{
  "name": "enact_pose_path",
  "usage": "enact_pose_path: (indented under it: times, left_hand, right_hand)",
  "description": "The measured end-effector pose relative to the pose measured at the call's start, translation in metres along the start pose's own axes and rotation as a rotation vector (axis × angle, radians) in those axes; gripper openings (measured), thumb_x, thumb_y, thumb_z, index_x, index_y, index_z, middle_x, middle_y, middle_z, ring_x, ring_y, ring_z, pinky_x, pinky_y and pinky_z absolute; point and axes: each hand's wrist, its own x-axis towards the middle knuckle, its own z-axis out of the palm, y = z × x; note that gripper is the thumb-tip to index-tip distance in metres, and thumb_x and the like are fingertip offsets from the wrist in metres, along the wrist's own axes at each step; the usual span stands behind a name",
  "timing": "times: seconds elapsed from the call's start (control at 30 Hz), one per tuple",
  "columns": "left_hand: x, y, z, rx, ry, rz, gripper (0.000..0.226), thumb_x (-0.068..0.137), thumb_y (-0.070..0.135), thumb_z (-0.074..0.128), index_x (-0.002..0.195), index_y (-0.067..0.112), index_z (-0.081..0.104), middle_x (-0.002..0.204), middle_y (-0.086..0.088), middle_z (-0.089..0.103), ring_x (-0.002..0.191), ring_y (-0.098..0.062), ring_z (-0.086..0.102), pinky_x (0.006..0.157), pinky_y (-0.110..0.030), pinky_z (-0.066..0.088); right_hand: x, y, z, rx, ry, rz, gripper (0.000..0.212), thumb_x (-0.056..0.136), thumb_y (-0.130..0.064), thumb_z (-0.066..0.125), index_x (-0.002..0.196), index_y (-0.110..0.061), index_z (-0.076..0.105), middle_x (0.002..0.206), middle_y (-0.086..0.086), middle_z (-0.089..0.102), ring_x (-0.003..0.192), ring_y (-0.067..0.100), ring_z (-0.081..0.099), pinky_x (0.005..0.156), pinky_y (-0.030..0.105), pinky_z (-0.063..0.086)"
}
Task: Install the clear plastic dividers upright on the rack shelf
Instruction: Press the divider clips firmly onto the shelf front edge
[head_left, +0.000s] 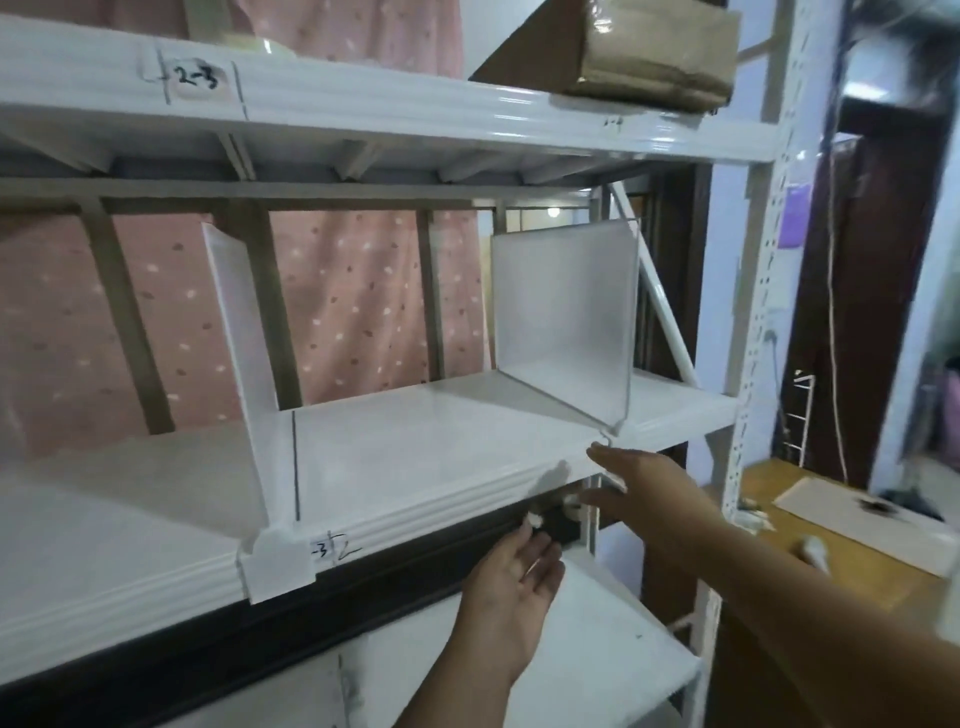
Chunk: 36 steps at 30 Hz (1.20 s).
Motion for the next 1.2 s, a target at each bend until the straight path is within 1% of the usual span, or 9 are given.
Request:
enact_pose_path:
  times: [0.2,0.27,0.37,0.5,0.67,0.77,0.87,1.07,1.2]
  left_hand:
    - [0.058,-0.050,0.066,-0.047,-0.148,-0.095,0.044,0.095,0.024,0.075,0.128,-0.004,0.065,0.120,-0.024,0.071,0.099,-0.037,0.072,0.081,-0.046,0.065]
    - [0.074,-0.058,0.082,-0.067,-0.177,-0.093,0.056,0.096,0.042,0.073,0.133,0.001,0.063,0.122,-0.021,0.074,0.107,-0.036,0.072,0.071,-0.043,0.067]
    - [0.097,-0.065,0.103,-0.061,-0.146,-0.009,0.082,0.073,0.057,0.080,0.133,0.003,0.063,0.122,-0.019,0.077,0.110,-0.033,0.075,0.077,-0.041,0.066]
    - [0.124,-0.076,0.112,-0.094,-0.111,0.047,0.105,0.056,0.066,0.084,0.133,-0.002,0.062,0.119,-0.022,0.079,0.106,-0.033,0.079,0.079,-0.040,0.067]
    - [0.158,-0.083,0.110,-0.157,-0.102,0.081,0.100,0.071,0.074,0.061,0.134,-0.004,0.064,0.126,-0.025,0.075,0.113,-0.037,0.076,0.082,-0.042,0.067]
    - [0.170,-0.081,0.113,-0.185,-0.102,0.116,0.103,0.072,0.075,0.057,0.134,-0.006,0.064,0.127,-0.027,0.074,0.112,-0.038,0.076,0.082,-0.042,0.067]
    - [0.176,-0.083,0.114,-0.197,-0.095,0.127,0.102,0.071,0.074,0.059,0.132,-0.008,0.065,0.125,-0.029,0.074,0.107,-0.039,0.077,0.085,-0.044,0.067]
    - [0.175,-0.084,0.116,-0.256,-0.088,0.121,0.098,0.072,0.069,0.065,0.131,-0.009,0.064,0.123,-0.030,0.074,0.107,-0.039,0.077,0.110,-0.047,0.053]
    - [0.169,-0.083,0.117,-0.282,-0.098,0.110,0.102,0.067,0.066,0.073,0.135,-0.009,0.062,0.126,-0.030,0.073,0.107,-0.040,0.076,0.093,-0.044,0.063]
  right_hand:
    - [0.002,0.076,-0.051,-0.144,0.038,0.123,0.042,0.088,-0.047,0.070,0.121,-0.022,0.066,0.116,0.003,0.074,0.100,0.022,0.069,0.086,0.041,0.060]
    - [0.010,0.089,-0.057,-0.184,0.028,0.137,0.044,0.089,-0.047,0.069,0.124,-0.021,0.064,0.121,0.005,0.072,0.107,0.025,0.068,0.088,0.041,0.058]
    - [0.035,0.099,-0.055,-0.168,-0.028,0.123,0.049,0.089,-0.043,0.070,0.132,-0.020,0.061,0.128,0.005,0.069,0.112,0.024,0.066,0.090,0.038,0.056]
    - [0.076,0.112,-0.046,-0.123,-0.044,0.059,0.069,0.089,-0.041,0.072,0.150,-0.022,0.046,0.151,0.001,0.053,0.137,0.022,0.050,0.111,0.036,0.041]
    - [0.120,0.117,-0.032,-0.050,-0.123,-0.044,0.068,0.083,-0.041,0.078,0.144,-0.024,0.054,0.145,-0.001,0.059,0.130,0.023,0.056,0.110,0.037,0.044]
    - [0.131,0.117,-0.021,-0.072,-0.154,-0.121,0.034,0.083,-0.038,0.077,0.110,-0.018,0.072,0.109,0.004,0.074,0.102,0.024,0.067,0.091,0.042,0.055]
    - [0.133,0.120,-0.015,-0.146,-0.106,-0.169,0.024,0.083,-0.040,0.073,0.092,-0.018,0.072,0.090,0.003,0.073,0.087,0.022,0.064,0.077,0.038,0.055]
    - [0.131,0.125,-0.010,-0.107,-0.043,-0.171,0.018,0.084,-0.037,0.071,0.085,-0.019,0.070,0.082,0.000,0.074,0.077,0.021,0.064,0.069,0.038,0.055]
    - [0.130,0.125,-0.004,-0.041,-0.012,-0.144,0.013,0.083,-0.034,0.072,0.083,-0.021,0.070,0.079,-0.003,0.073,0.072,0.016,0.062,0.069,0.036,0.055]
